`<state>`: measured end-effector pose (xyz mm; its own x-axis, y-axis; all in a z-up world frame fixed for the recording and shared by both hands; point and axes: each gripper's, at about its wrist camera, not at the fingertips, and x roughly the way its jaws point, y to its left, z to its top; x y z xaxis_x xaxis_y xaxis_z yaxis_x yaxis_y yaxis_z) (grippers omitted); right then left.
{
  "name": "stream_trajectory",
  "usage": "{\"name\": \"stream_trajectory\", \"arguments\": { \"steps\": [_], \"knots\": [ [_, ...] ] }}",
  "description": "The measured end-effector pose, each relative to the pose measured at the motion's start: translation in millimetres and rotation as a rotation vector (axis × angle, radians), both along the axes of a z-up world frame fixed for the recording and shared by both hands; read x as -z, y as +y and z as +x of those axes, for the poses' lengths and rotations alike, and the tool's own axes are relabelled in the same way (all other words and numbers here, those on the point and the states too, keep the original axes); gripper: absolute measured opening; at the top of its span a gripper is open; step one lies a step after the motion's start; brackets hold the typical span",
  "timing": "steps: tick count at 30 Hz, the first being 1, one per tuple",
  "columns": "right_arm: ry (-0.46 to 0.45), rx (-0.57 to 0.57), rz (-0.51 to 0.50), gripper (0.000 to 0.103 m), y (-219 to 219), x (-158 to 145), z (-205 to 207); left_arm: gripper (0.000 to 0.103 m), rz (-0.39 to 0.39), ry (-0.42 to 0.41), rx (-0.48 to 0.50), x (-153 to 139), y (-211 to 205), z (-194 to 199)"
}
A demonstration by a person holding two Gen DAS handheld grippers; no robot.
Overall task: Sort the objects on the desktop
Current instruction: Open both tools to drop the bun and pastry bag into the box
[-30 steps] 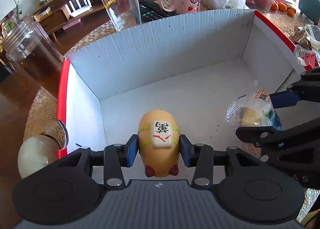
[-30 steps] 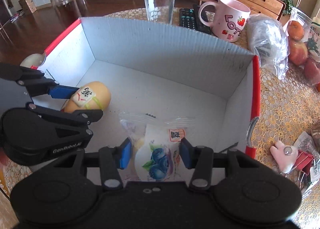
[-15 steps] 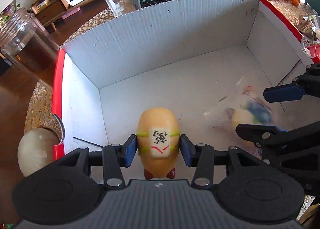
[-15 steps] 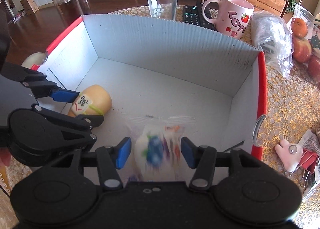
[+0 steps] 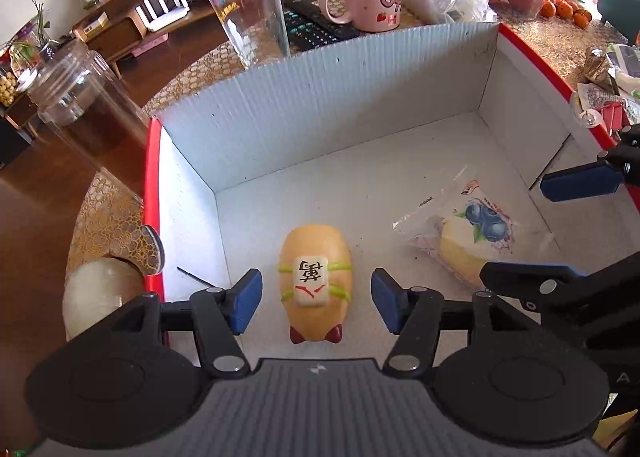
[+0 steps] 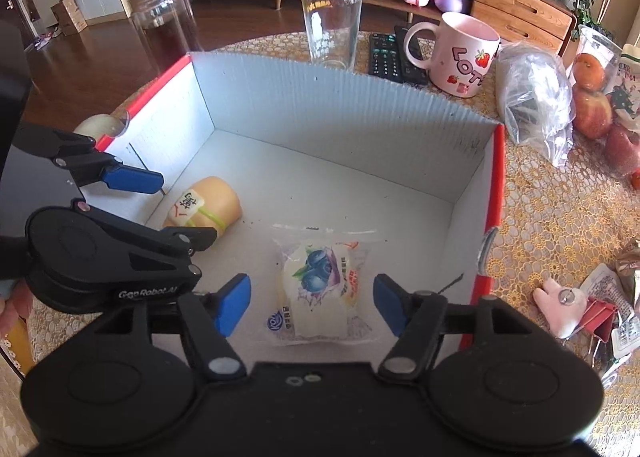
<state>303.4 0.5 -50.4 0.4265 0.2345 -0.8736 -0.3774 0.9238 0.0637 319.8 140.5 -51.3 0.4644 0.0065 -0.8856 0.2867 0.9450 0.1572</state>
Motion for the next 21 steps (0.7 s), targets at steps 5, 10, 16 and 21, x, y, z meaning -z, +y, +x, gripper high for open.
{"name": "stream_trajectory", "arguments": {
  "steps": [5, 10, 16, 21],
  "knots": [
    [-0.026, 0.009, 0.009, 0.069, -8, -14, -9, 0.059, 0.006, -0.028, 0.002, -14, -3, -12],
    [-0.046, 0.014, 0.028, 0.069, -19, -30, -23, 0.059, -0.001, -0.056, -0.001, -31, -6, -25],
    [-0.077, 0.007, 0.048, 0.069, -32, -49, -45, 0.059, 0.016, -0.085, 0.007, -50, -18, -47],
    [-0.099, 0.008, 0.056, 0.069, -43, -62, -62, 0.059, 0.021, -0.099, -0.008, -60, -26, -63]
  ]
}}
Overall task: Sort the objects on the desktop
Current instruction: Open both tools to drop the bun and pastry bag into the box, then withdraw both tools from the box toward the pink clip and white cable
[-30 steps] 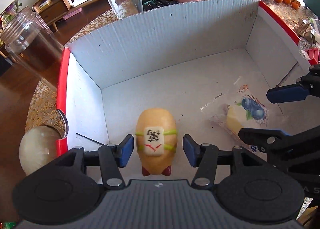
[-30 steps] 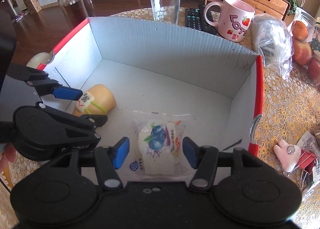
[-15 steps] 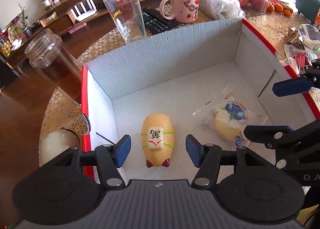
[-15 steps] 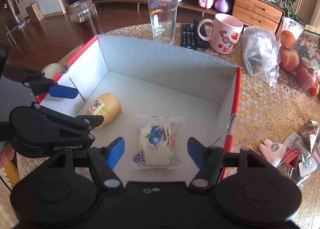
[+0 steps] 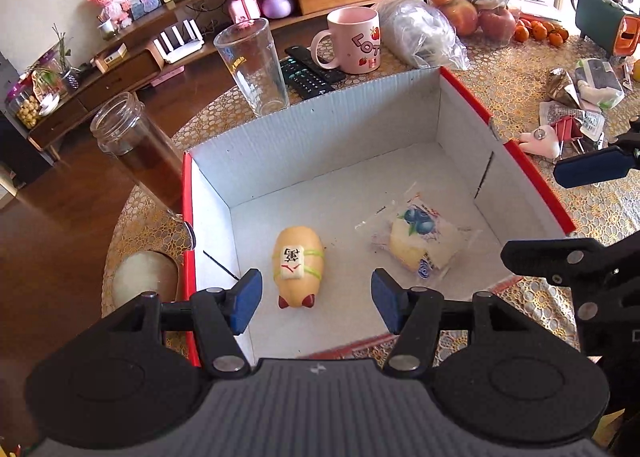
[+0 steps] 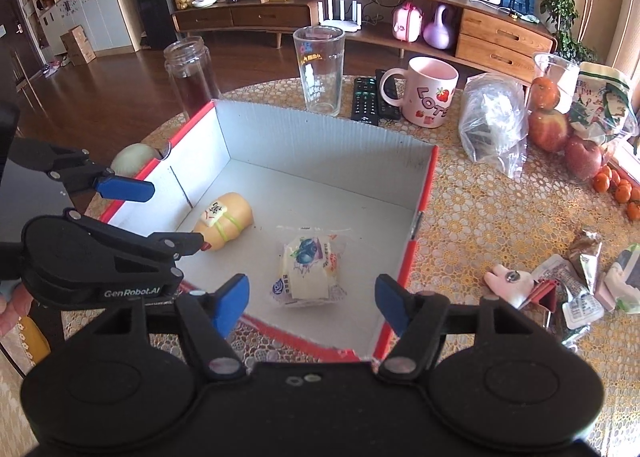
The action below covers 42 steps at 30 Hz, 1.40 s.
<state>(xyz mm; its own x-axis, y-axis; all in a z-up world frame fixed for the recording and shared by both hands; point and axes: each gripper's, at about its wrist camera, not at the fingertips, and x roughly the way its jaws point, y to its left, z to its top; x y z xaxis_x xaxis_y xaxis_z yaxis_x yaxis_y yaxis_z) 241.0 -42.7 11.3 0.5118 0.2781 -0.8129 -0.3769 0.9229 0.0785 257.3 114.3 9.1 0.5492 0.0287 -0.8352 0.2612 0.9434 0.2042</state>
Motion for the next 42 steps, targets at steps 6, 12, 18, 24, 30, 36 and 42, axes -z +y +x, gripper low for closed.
{"name": "stream_trajectory", "arguments": {
  "steps": [6, 12, 18, 24, 30, 36, 42],
  "knots": [
    [-0.021, 0.002, -0.003, 0.069, -15, -9, -20, 0.060, -0.042, -0.033, -0.023, -14, -7, -20],
    [-0.037, 0.013, 0.013, 0.069, -32, -17, -37, 0.064, -0.064, -0.077, -0.021, -27, -18, -41],
    [-0.043, 0.029, 0.025, 0.073, -48, -19, -51, 0.066, -0.103, -0.105, -0.032, -34, -27, -57],
    [-0.039, 0.043, 0.033, 0.077, -65, -16, -62, 0.075, -0.117, -0.138, -0.037, -35, -38, -72],
    [-0.046, 0.059, 0.038, 0.084, -81, -13, -71, 0.085, -0.143, -0.174, -0.042, -35, -49, -84],
    [-0.060, 0.076, 0.057, 0.093, -101, -11, -79, 0.102, -0.187, -0.187, -0.049, -33, -58, -92],
    [-0.062, 0.108, 0.070, 0.096, -125, -3, -85, 0.102, -0.219, -0.202, -0.042, -29, -76, -100]
  ]
}}
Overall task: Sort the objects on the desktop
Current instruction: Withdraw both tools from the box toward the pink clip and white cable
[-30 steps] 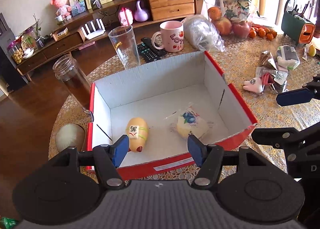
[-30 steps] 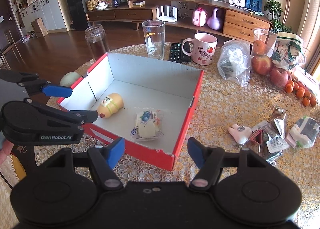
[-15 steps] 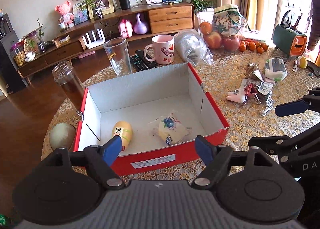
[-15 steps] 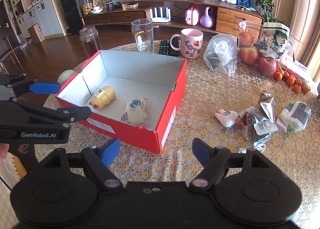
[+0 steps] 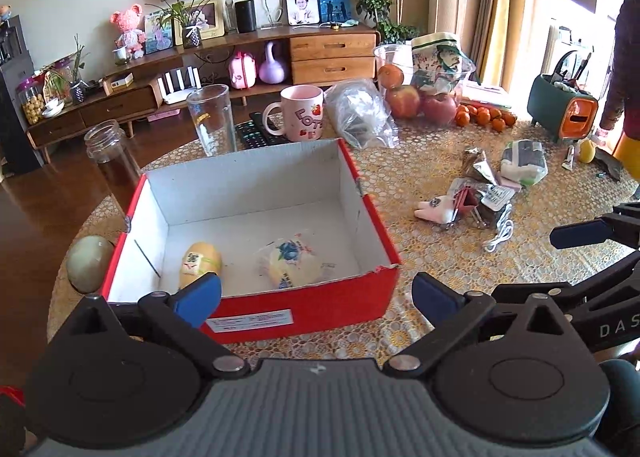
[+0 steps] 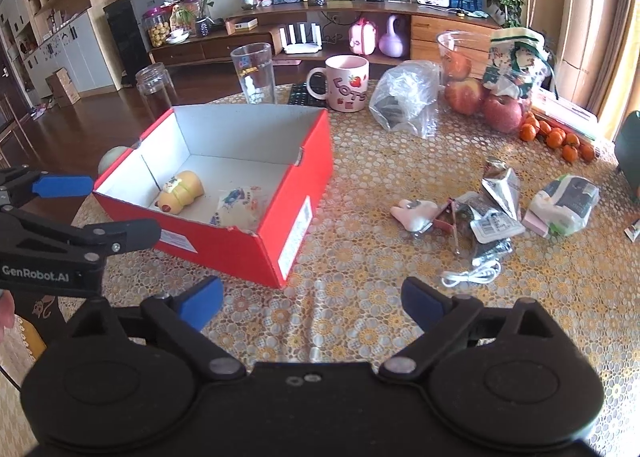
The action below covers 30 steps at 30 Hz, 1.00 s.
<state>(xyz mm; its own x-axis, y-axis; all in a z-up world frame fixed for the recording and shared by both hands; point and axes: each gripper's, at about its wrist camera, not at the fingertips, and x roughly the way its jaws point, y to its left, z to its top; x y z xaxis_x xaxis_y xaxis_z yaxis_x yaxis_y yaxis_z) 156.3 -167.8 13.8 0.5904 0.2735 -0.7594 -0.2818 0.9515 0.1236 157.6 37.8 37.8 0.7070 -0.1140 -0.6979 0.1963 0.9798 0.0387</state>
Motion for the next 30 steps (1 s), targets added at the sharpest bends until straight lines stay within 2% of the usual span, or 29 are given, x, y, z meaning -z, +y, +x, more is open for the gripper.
{"name": "stream_trajectory", "arguments": {
  "steps": [4, 13, 21, 26, 30],
  "knots": [
    [0.007, 0.023, -0.006, 0.096, -18, 7, -2, 0.103, -0.034, 0.007, 0.005, 6, -14, -2],
    [-0.010, 0.081, -0.031, 0.096, -71, 14, -8, 0.103, -0.046, -0.026, 0.058, 14, -58, -6],
    [0.004, 0.146, -0.033, 0.096, -118, 27, -9, 0.103, -0.079, 0.005, 0.127, 28, -97, -4],
    [0.013, 0.182, -0.028, 0.096, -140, 35, -7, 0.103, -0.070, 0.006, 0.163, 38, -121, -1],
    [0.021, 0.195, -0.025, 0.096, -152, 42, -1, 0.103, -0.061, 0.008, 0.155, 44, -132, 9]
  ]
}}
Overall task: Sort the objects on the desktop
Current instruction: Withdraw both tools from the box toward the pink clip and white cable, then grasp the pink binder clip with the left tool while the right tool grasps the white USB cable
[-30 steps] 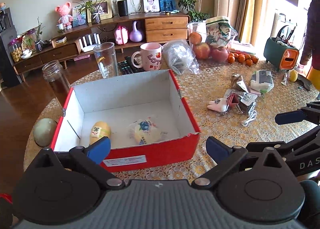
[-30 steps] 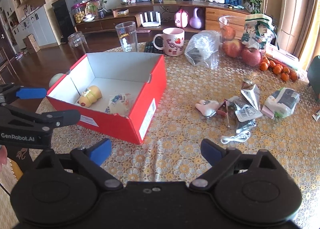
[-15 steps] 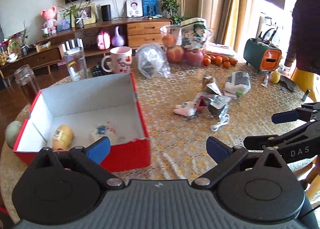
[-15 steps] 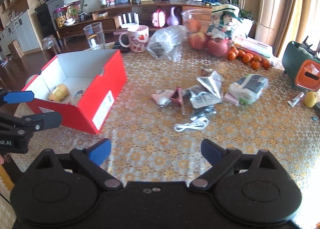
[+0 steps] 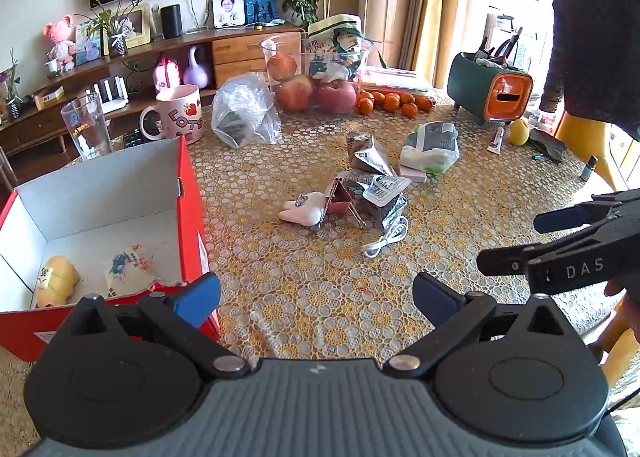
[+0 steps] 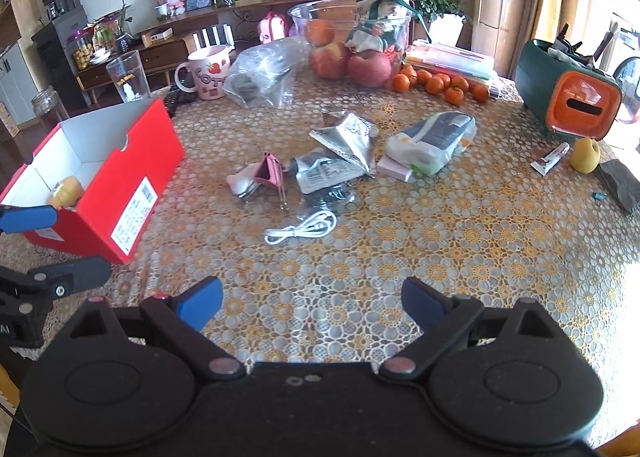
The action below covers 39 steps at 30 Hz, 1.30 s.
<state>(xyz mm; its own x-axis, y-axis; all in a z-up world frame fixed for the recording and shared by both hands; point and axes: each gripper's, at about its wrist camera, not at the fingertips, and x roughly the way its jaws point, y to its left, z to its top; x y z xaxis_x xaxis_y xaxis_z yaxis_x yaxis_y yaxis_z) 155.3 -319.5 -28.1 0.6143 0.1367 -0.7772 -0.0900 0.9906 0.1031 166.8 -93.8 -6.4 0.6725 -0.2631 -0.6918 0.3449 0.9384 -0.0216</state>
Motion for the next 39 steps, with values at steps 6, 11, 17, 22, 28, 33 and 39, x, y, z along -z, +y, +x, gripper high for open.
{"name": "stream_trajectory", "arguments": {
  "steps": [6, 11, 17, 22, 28, 33, 39],
  "knots": [
    [0.005, -0.009, -0.007, 0.096, -5, 13, 7, 0.103, -0.012, 0.031, -0.012, 11, -10, 24],
    [0.009, -0.021, -0.010, 0.096, -6, 26, 18, 0.103, 0.001, 0.041, -0.004, 20, -22, 46],
    [0.001, -0.034, -0.014, 0.095, -4, 41, 33, 0.103, 0.019, 0.060, 0.010, 30, -39, 75],
    [-0.026, -0.042, -0.002, 0.095, -2, 52, 44, 0.103, 0.031, 0.064, 0.010, 34, -50, 98],
    [-0.046, -0.052, 0.007, 0.095, 4, 64, 55, 0.103, 0.040, 0.074, 0.031, 40, -61, 121],
    [-0.058, -0.077, 0.004, 0.095, 15, 75, 64, 0.103, 0.070, 0.068, 0.067, 48, -74, 131],
    [-0.081, -0.090, 0.005, 0.095, 24, 84, 74, 0.103, 0.075, 0.078, 0.077, 57, -79, 145]
  ]
}}
